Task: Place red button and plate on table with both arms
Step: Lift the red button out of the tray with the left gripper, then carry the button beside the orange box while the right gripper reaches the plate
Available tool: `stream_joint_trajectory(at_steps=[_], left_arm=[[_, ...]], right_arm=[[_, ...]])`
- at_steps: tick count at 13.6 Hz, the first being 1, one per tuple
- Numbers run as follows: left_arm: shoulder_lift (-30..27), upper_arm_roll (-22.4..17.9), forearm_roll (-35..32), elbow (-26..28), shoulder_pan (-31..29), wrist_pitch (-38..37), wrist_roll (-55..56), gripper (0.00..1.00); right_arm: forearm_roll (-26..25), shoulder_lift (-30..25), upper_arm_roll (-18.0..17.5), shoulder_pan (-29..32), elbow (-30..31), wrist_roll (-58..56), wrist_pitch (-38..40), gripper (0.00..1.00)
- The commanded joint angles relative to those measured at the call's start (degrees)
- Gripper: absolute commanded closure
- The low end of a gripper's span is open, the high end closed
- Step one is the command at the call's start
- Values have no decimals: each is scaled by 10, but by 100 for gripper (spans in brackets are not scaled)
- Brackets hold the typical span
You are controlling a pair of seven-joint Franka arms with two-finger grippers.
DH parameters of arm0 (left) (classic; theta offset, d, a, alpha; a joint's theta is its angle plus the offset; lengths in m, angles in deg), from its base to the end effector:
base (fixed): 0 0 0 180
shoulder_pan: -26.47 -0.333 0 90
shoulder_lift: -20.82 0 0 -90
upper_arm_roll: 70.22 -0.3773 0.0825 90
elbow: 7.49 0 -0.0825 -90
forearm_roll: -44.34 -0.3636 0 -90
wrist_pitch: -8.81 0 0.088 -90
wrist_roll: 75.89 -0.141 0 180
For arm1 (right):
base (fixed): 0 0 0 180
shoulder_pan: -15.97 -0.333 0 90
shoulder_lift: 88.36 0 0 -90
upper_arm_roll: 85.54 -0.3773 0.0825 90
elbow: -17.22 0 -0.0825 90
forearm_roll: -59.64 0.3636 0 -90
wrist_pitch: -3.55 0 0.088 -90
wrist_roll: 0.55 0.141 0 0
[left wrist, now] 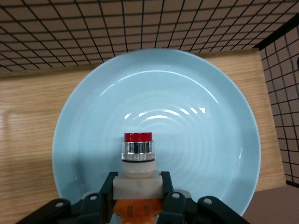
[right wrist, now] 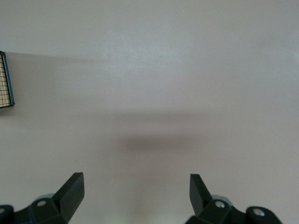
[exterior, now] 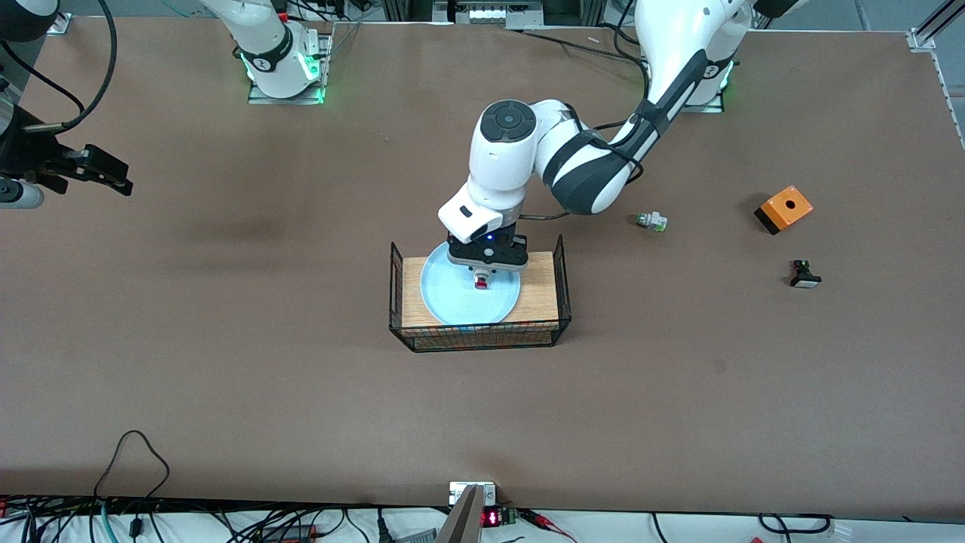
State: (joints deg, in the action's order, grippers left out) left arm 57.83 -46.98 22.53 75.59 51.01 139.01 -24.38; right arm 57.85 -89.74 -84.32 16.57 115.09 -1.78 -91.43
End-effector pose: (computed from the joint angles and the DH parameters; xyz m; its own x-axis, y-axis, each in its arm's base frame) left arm 0.5731 -0.5012 0.3781 0.9754 -0.0321 0.2180 -0.0584 -0.9916 0.1155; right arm 0.5278 -0.0211 0.6098 0.9996 -0.0076 -0.0270 -0.0068 -0.9995 0.0299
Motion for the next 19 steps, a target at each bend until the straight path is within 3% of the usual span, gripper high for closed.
stream_joint_trajectory(at_steps=[1,4,8,11,13,16,19], left_arm=[[-42,3,-4,-15,-6,-57,9,82],[-75,3,55,-76,-25,-184,-1,82],[-128,3,64,-80,-94,-313,-124,82],[-142,4,102,-79,-181,-384,-292,82],[-148,1,117,-65,-245,-412,-399,81],[-142,1,115,-2,-330,-399,-465,80],[-140,0,110,103,-403,-284,-537,81]], right_arm=[[12,3,-1,3,-8,-9,2,0],[13,9,-2,2,-15,-7,1,0],[22,10,-2,-22,-22,6,8,0],[97,20,-2,-64,-23,146,-1,0],[108,44,-2,-122,-35,231,-27,0],[108,86,-2,-200,-51,349,-51,0],[107,125,-2,-269,-65,517,-95,0]])
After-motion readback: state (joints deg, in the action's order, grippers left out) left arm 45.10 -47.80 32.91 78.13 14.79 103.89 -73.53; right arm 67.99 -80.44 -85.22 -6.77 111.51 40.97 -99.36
